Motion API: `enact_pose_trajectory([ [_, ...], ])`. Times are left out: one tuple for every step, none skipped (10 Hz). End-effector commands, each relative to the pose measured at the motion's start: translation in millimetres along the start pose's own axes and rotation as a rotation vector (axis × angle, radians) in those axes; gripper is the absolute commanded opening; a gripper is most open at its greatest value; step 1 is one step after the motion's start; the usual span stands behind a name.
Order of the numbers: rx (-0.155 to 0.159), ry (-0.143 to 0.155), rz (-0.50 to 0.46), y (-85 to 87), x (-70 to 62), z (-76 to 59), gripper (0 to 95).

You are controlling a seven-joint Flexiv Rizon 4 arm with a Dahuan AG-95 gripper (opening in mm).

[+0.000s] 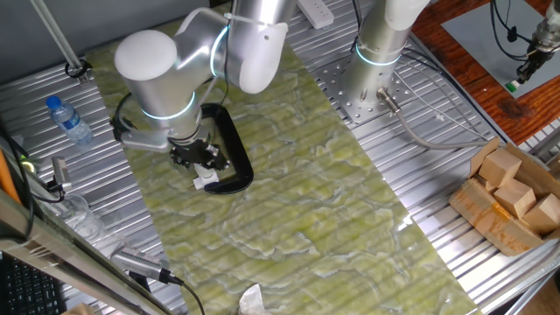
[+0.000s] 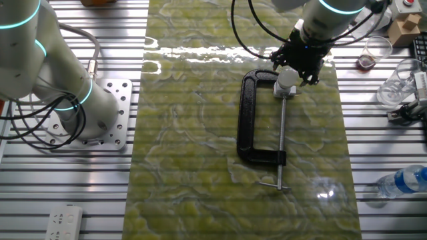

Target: Take out the light bulb by rotating it

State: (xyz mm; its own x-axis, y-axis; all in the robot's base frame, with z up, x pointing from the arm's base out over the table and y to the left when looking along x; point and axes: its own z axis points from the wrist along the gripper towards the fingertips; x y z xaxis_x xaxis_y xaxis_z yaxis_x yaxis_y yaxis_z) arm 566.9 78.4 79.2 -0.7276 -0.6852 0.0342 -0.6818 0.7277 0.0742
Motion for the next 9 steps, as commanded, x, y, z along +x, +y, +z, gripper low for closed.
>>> enact_pose_trajectory([
  [-0.042,-0.007,0.55,-0.6,-0.8,0.7,76.0],
  [-0.055,-0.013,0.583,-0.7,-0.7,2.1,76.0],
  [-0.078,-0.023,0.636,-0.8,-0.6,3.8,76.0],
  [-0.084,-0.023,0.664,-0.9,-0.5,4.8,76.0],
  [-0.088,-0.021,0.694,-0.9,-0.4,5.5,76.0],
  [-0.089,-0.02,0.705,-0.9,-0.4,6.2,76.0],
  [-0.087,-0.019,0.71,-1.0,-0.3,6.8,76.0],
  [-0.085,-0.018,0.711,-1.0,-0.3,6.9,76.0],
  [-0.078,-0.017,0.704,-1.0,0.3,7.3,76.0],
])
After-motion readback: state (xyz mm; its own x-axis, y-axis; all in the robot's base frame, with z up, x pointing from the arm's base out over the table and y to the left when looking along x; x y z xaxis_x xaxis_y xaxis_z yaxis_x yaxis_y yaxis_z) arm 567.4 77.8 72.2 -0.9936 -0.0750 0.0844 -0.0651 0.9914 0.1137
